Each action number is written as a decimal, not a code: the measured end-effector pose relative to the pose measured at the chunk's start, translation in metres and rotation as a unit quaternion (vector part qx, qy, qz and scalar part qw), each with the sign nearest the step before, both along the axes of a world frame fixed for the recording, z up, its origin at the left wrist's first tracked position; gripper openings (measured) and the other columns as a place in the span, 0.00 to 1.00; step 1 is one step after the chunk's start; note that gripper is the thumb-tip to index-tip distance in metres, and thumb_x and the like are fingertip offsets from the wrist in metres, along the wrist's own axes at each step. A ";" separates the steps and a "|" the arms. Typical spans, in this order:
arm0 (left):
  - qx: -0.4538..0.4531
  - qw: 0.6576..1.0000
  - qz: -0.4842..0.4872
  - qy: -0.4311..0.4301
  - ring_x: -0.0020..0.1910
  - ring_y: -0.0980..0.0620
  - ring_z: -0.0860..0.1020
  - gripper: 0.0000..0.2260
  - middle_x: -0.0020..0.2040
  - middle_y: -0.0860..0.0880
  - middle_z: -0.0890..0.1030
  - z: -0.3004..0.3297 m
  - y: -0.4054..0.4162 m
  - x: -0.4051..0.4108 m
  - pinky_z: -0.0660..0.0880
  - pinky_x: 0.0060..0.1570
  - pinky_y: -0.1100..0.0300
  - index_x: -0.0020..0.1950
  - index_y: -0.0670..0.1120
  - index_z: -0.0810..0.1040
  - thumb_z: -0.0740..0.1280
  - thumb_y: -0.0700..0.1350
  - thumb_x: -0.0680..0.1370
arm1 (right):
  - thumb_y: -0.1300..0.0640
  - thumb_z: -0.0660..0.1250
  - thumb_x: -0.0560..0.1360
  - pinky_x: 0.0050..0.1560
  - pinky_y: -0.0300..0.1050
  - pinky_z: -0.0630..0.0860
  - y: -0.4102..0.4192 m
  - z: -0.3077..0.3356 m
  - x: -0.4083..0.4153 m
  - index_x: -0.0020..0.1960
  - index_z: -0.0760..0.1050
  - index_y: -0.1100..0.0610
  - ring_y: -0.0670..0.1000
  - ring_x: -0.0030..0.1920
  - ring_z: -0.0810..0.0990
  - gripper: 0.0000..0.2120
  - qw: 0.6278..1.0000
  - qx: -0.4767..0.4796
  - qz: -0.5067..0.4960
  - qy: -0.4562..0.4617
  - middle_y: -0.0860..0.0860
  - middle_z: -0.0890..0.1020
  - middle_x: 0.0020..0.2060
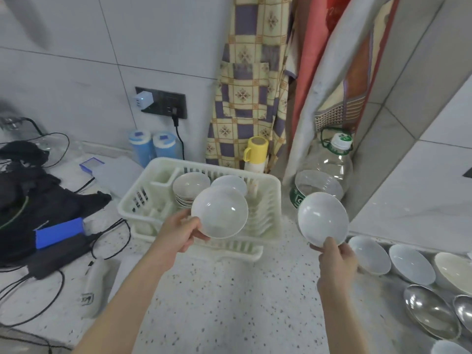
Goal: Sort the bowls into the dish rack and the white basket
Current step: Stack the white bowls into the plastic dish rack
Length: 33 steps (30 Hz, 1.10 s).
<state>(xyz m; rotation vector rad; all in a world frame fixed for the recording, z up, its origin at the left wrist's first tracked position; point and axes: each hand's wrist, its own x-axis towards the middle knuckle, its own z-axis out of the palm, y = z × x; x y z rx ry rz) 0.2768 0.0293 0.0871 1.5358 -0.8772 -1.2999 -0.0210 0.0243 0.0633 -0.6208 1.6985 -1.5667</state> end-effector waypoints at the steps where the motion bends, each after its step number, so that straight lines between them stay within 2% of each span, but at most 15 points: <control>1: -0.001 1.000 0.007 -0.008 0.18 0.56 0.59 0.15 0.36 0.37 0.85 0.003 -0.003 0.012 0.56 0.18 0.66 0.57 0.50 0.77 0.62 0.36 0.74 | 0.61 0.62 0.72 0.30 0.41 0.64 -0.005 0.004 0.012 0.52 0.77 0.64 0.42 0.24 0.69 0.12 0.999 -0.008 0.024 0.024 0.62 0.83 0.42; 2: -0.001 1.000 0.013 -0.008 0.18 0.56 0.58 0.15 0.36 0.37 0.85 0.006 -0.005 0.023 0.56 0.17 0.66 0.57 0.49 0.78 0.62 0.35 0.74 | 0.60 0.62 0.72 0.31 0.41 0.66 -0.010 0.008 0.023 0.50 0.78 0.62 0.41 0.24 0.72 0.11 0.997 -0.015 0.047 0.052 0.59 0.84 0.41; 4: -0.002 1.000 0.027 0.006 0.18 0.57 0.58 0.15 0.37 0.36 0.85 0.009 -0.009 0.043 0.56 0.17 0.66 0.58 0.47 0.78 0.61 0.35 0.75 | 0.57 0.63 0.70 0.32 0.40 0.70 -0.016 0.014 0.047 0.50 0.77 0.56 0.42 0.31 0.79 0.11 0.989 -0.019 0.093 0.114 0.49 0.84 0.38; 6: -0.009 0.999 0.047 0.016 0.18 0.57 0.58 0.14 0.38 0.36 0.85 0.012 -0.015 0.061 0.57 0.18 0.67 0.58 0.46 0.78 0.61 0.35 0.75 | 0.58 0.64 0.72 0.35 0.43 0.74 -0.023 0.017 0.070 0.58 0.73 0.50 0.43 0.38 0.82 0.15 0.976 -0.009 0.141 0.165 0.43 0.83 0.36; 9: -0.028 0.997 0.071 0.010 0.18 0.57 0.59 0.15 0.39 0.37 0.85 0.012 -0.027 0.082 0.57 0.18 0.67 0.60 0.46 0.76 0.61 0.35 0.76 | 0.59 0.64 0.73 0.34 0.44 0.75 -0.035 0.014 0.100 0.65 0.68 0.49 0.47 0.38 0.83 0.21 0.959 0.018 0.192 0.206 0.47 0.83 0.33; 12: -0.049 0.993 0.106 0.006 0.17 0.57 0.62 0.15 0.36 0.38 0.85 0.008 -0.038 0.095 0.59 0.17 0.68 0.60 0.48 0.75 0.61 0.34 0.77 | 0.59 0.64 0.74 0.27 0.34 0.71 -0.044 0.009 0.127 0.64 0.69 0.49 0.43 0.32 0.83 0.19 0.949 0.033 0.225 0.218 0.46 0.83 0.32; 16: -0.068 0.989 0.130 -0.031 0.19 0.59 0.73 0.15 0.37 0.39 0.85 0.001 -0.046 0.107 0.65 0.20 0.68 0.59 0.51 0.75 0.62 0.35 0.76 | 0.58 0.63 0.74 0.30 0.40 0.72 -0.053 -0.001 0.152 0.64 0.73 0.53 0.44 0.30 0.82 0.18 0.934 0.056 0.267 0.231 0.48 0.83 0.28; 18: -0.069 0.988 0.133 -0.041 0.28 0.56 0.81 0.16 0.39 0.40 0.85 -0.005 -0.051 0.112 0.67 0.23 0.65 0.59 0.50 0.76 0.62 0.35 0.76 | 0.59 0.63 0.74 0.31 0.40 0.73 -0.057 -0.005 0.159 0.63 0.76 0.55 0.45 0.28 0.82 0.17 0.929 0.063 0.286 0.228 0.50 0.83 0.26; 20: -0.064 0.988 0.133 -0.046 0.35 0.51 0.83 0.16 0.38 0.42 0.85 -0.011 -0.056 0.115 0.68 0.26 0.62 0.60 0.50 0.77 0.63 0.36 0.75 | 0.60 0.62 0.74 0.31 0.39 0.74 -0.061 -0.006 0.165 0.60 0.78 0.54 0.46 0.28 0.82 0.15 0.921 0.081 0.305 0.228 0.51 0.83 0.26; 22: -0.063 0.988 0.129 -0.049 0.34 0.51 0.81 0.15 0.35 0.44 0.85 -0.018 -0.062 0.115 0.70 0.26 0.62 0.60 0.50 0.77 0.64 0.37 0.75 | 0.60 0.62 0.74 0.31 0.39 0.73 -0.066 -0.007 0.171 0.56 0.79 0.53 0.45 0.27 0.81 0.13 0.911 0.102 0.322 0.238 0.50 0.83 0.25; 26: -0.081 0.985 0.134 -0.067 0.22 0.57 0.75 0.15 0.32 0.49 0.85 -0.030 -0.070 0.113 0.70 0.23 0.69 0.59 0.52 0.76 0.65 0.39 0.74 | 0.58 0.61 0.73 0.32 0.40 0.74 -0.075 -0.013 0.183 0.51 0.79 0.51 0.44 0.27 0.80 0.11 0.894 0.126 0.335 0.269 0.50 0.83 0.25; 28: -0.088 0.984 0.135 -0.071 0.25 0.55 0.80 0.15 0.32 0.51 0.85 -0.035 -0.072 0.113 0.70 0.23 0.69 0.59 0.53 0.75 0.64 0.39 0.75 | 0.56 0.61 0.74 0.30 0.39 0.72 -0.081 -0.015 0.188 0.51 0.78 0.49 0.44 0.28 0.80 0.10 0.880 0.131 0.336 0.310 0.49 0.82 0.24; 30: -0.089 0.984 0.137 -0.065 0.29 0.51 0.83 0.15 0.31 0.50 0.85 -0.040 -0.074 0.114 0.69 0.23 0.65 0.60 0.53 0.74 0.64 0.39 0.76 | 0.55 0.61 0.73 0.29 0.39 0.71 -0.086 -0.017 0.191 0.47 0.77 0.50 0.44 0.28 0.79 0.07 0.863 0.146 0.339 0.346 0.47 0.81 0.23; 33: -0.085 0.984 0.143 -0.060 0.31 0.51 0.84 0.15 0.32 0.52 0.85 -0.044 -0.077 0.113 0.70 0.20 0.65 0.60 0.54 0.73 0.64 0.39 0.76 | 0.56 0.61 0.73 0.33 0.41 0.77 -0.089 -0.021 0.195 0.42 0.75 0.53 0.48 0.31 0.81 0.05 0.858 0.162 0.346 0.344 0.48 0.81 0.22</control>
